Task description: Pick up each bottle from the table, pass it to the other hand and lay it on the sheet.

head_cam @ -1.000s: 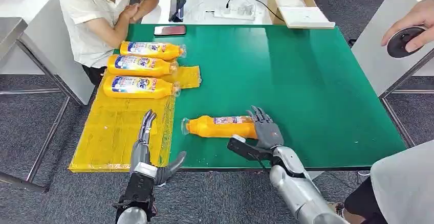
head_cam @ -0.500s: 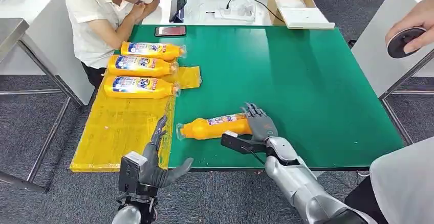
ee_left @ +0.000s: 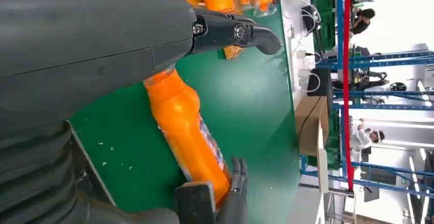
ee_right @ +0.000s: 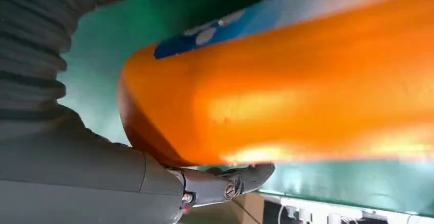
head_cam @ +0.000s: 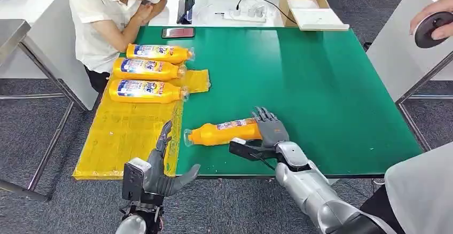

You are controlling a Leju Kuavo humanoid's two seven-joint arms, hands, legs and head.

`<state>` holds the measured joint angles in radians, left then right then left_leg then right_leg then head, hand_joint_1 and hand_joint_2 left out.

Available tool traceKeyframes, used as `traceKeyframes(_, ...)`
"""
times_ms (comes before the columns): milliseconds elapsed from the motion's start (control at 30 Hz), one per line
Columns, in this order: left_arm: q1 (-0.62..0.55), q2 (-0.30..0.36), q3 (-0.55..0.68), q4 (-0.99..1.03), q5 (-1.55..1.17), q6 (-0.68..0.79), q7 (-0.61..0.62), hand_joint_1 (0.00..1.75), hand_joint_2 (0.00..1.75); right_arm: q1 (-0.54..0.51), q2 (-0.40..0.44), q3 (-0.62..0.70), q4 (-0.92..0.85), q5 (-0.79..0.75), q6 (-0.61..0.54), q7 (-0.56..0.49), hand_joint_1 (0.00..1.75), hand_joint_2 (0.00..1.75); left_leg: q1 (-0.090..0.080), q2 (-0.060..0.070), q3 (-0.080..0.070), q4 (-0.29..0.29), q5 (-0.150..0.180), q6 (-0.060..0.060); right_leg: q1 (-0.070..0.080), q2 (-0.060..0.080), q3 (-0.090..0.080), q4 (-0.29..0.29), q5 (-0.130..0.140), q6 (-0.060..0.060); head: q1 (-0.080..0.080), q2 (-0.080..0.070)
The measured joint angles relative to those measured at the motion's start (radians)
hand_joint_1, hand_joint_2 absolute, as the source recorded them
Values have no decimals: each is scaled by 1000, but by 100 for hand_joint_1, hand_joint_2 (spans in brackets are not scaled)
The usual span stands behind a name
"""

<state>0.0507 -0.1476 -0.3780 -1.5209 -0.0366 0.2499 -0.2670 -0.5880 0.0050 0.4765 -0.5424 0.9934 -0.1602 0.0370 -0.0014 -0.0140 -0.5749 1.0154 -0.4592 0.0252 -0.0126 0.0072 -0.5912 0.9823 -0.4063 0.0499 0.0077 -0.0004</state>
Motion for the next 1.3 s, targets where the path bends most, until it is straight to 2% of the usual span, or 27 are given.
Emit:
traceKeyframes(167, 0, 0, 0, 0, -27, 10, -8, 0, 175, 2, 5, 5, 3, -34, -17, -68, 175, 175, 0, 1, 1, 0, 0, 0, 0, 0, 0, 0, 0, 0, 0, 0)
traceKeyframes(467, 0, 2, 0, -8, -35, 43, -34, 0, 175, 74, 25, -12, -53, -120, -169, -196, 175, 175, 0, -2, -4, 0, 0, 0, 0, -1, -3, 0, 0, 0, 0, 0)
traceKeyframes(600, 2, 4, 0, -14, -35, 55, -42, 0, 175, 106, 32, -31, -106, -149, -220, -230, 175, 175, 0, -2, -5, 0, 0, 0, 0, -1, -4, 0, 0, 0, 0, 0)
traceKeyframes(833, 2, 9, 0, -16, -31, 64, -55, 0, 175, 128, 36, -53, -160, -175, -237, -261, 175, 175, 0, -2, -7, 0, 0, 0, 0, -1, -6, 0, 0, 0, 0, 0)
traceKeyframes(933, 5, 8, 4, -27, -13, 108, -89, 0, 175, 141, 36, -68, -185, -196, -267, -282, 175, 175, 0, -2, -7, 0, 0, 0, 0, -1, -6, 0, 0, 0, 0, 0)
traceKeyframes(1100, 42, -46, 70, -97, 114, 278, -208, 0, 175, 171, 37, -109, -252, -251, -316, -296, 175, 175, 0, -2, -7, 0, 0, 0, 0, -1, -7, 0, 0, 0, 0, 0)
traceKeyframes(1300, 109, -76, 103, -222, 227, 309, -229, 0, 175, 219, 37, -158, -323, -274, -391, -290, 175, 175, 0, -2, -8, 0, 0, 0, 0, -1, -7, 0, 0, 0, 0, 0)
